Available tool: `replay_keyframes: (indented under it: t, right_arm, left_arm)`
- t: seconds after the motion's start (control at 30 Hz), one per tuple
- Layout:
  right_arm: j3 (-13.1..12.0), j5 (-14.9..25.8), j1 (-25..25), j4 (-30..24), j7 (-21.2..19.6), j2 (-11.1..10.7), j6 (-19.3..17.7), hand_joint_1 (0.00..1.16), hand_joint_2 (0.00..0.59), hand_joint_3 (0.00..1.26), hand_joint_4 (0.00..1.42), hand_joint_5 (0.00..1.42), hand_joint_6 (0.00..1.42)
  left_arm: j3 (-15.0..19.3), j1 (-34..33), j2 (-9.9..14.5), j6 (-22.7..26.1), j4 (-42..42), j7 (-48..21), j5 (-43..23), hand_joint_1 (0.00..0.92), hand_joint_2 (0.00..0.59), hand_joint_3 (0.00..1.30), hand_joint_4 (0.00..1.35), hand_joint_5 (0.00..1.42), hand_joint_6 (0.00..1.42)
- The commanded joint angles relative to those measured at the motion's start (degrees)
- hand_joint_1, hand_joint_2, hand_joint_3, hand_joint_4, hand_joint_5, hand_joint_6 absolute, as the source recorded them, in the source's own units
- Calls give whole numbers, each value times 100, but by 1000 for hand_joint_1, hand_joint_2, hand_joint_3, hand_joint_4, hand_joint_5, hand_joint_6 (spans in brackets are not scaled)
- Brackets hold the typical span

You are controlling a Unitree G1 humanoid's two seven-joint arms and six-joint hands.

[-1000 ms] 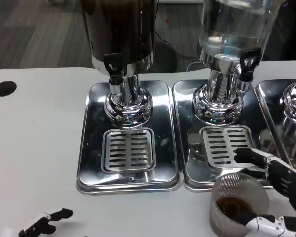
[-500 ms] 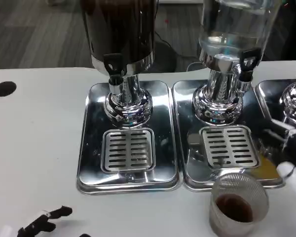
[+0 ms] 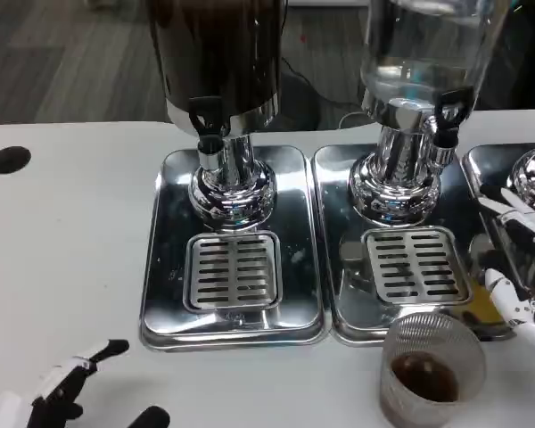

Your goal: Grasp the cup under the faucet to collect the drink, then remove the cup.

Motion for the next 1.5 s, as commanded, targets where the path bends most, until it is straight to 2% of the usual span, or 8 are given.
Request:
replay_keyframes:
  t: [0.03, 0.27, 0.4, 0.6, 0.77, 1.07, 1.5]
  right_arm:
    - [54, -470, 258, -123, -528, -49, 6, 458, 586, 190, 66, 94, 9]
    - [70, -835, 600, -305, -1037, 61, 417, 489, 586, 190, 66, 72, 0]
    - [129, -994, 704, -386, -1180, 35, 630, 501, 586, 190, 66, 60, 0]
    - [225, -1072, 804, -400, -1231, 3, 872, 508, 586, 190, 66, 54, 0]
    - [245, -1161, 911, -440, -1339, -60, 927, 514, 586, 190, 66, 50, 0]
    - [226, -1034, 1039, -467, -1403, -116, 915, 519, 586, 197, 66, 48, 0]
    - [181, -838, 1073, -464, -1409, -101, 917, 514, 586, 199, 71, 59, 0]
  left_arm:
    - [9, -16, -71, -233, 59, 549, 620, 0, 145, 221, 111, 157, 432]
    - [-82, -230, -112, 93, -5, 896, 1454, 0, 137, 176, 52, 91, 326]
    - [-121, -547, 18, 422, 24, 732, 1763, 0, 138, 164, 38, 77, 317]
    - [-65, -1045, 325, 720, 98, 455, 1694, 0, 139, 156, 30, 73, 316]
    - [-61, -1221, 454, 864, 63, 292, 1601, 0, 140, 145, 20, 72, 316]
    - [-55, -1210, 541, 896, -7, 228, 1444, 0, 140, 142, 22, 72, 316]
    - [-144, -1163, 518, 911, -7, 268, 1417, 0, 140, 153, 32, 72, 334]
